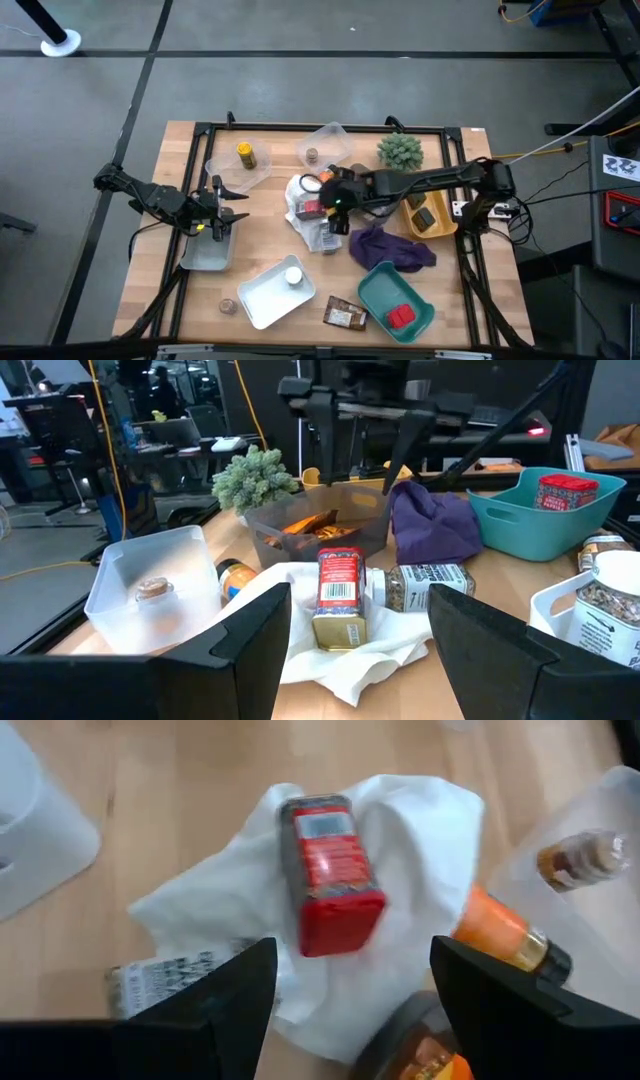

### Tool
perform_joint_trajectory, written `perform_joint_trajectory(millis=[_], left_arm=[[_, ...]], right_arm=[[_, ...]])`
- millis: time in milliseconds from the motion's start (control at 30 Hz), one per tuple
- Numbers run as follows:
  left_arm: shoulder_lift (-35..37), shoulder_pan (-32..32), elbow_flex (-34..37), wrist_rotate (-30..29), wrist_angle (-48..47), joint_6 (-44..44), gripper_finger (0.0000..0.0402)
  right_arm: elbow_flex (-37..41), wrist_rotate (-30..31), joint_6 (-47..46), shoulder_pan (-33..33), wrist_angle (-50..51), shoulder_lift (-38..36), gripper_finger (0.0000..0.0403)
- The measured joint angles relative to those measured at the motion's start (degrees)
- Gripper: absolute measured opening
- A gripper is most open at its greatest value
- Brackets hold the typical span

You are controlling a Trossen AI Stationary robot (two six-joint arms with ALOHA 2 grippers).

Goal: Sort spices by type
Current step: Put the red spice can into the green bin

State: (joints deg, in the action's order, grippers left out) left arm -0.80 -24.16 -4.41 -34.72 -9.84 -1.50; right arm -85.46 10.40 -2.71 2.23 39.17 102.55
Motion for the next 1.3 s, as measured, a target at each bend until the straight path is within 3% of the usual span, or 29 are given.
perform_joint_trajectory(millis=[233,467,633,1300], left_arm=[[0.00,0.00,0.00,-0.01,0.00,0.00,0.0224],[0.02,0.00,0.01,0.00,0.01,0.00,0.0224],[0.00,0.00,0.01,0.00,-0.01,0.00,0.0224],[0.00,0.00,0.00,0.00,0.00,0.00,0.0224]], right_arm=[[23.24,-2.45,2.29,-2.72,-27.07,-12.24,0.0264],[38.97,-5.55,0.14,-5.65,-51.99,-14.33,0.0264],[41.20,-9.06,0.17,-6.88,-59.60,-11.38,0.0264],[40.24,-12.68,3.03,-6.77,-70.02,-1.06,0.0264]])
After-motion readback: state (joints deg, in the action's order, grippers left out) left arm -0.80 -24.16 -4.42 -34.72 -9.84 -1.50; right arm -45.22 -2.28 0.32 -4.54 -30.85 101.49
